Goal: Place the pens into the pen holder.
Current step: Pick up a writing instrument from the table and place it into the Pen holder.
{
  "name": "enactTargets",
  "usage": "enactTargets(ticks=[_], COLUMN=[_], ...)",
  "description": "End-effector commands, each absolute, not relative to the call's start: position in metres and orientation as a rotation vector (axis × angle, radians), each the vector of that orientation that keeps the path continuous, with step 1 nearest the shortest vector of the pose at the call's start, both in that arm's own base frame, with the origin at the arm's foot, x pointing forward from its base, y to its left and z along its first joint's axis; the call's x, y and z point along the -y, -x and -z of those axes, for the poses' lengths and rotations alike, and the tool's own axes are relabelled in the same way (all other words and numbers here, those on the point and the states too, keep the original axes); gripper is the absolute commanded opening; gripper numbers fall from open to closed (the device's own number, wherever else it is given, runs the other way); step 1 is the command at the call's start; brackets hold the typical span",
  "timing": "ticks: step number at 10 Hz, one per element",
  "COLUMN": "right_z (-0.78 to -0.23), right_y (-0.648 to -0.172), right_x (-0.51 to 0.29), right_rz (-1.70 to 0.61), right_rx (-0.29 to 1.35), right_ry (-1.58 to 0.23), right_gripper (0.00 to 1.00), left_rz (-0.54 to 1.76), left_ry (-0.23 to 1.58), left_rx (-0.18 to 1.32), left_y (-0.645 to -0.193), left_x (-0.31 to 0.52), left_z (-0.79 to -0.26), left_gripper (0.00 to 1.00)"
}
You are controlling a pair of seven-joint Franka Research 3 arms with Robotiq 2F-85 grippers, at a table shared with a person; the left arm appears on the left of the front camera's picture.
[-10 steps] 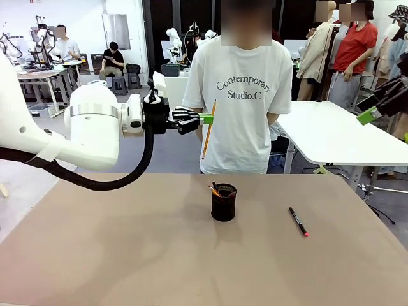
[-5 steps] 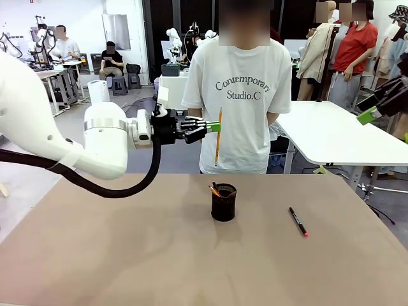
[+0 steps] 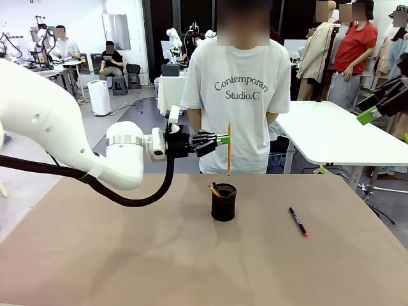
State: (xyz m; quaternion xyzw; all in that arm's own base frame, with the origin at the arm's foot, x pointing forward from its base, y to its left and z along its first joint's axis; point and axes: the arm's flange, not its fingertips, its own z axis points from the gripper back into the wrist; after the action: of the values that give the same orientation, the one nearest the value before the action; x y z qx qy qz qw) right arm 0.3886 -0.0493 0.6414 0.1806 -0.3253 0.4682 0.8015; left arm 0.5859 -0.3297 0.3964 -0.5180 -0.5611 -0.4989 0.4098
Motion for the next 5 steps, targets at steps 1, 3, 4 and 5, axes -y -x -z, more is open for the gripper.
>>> enactTargets(ticks=[1, 3, 4, 5], right_z=[-0.644, -0.644, -0.644, -0.644], right_y=[-0.389, -0.389, -0.389, -0.389], right_x=[0.049, 0.049, 0.049, 0.049], right_rz=[-1.010, -1.010, -1.010, -1.010], right_rx=[0.714, 0.714, 0.714, 0.714], right_ry=[-0.396, -0.396, -0.396, -0.396], right_gripper=[1.00, 1.00, 1.00, 1.00], left_rz=[1.287, 1.280, 1.264, 1.256], left_ry=[1.320, 1.306, 1.296, 1.293], left_rx=[1.420, 1.422, 1.416, 1.408], left_y=[-0.600, -0.608, -0.611, -0.612], left_x=[0.330, 0.328, 0.326, 0.325], left_z=[-0.387, -0.370, -0.363, -0.356], left_gripper=[0.00, 0.00, 0.00, 0.00])
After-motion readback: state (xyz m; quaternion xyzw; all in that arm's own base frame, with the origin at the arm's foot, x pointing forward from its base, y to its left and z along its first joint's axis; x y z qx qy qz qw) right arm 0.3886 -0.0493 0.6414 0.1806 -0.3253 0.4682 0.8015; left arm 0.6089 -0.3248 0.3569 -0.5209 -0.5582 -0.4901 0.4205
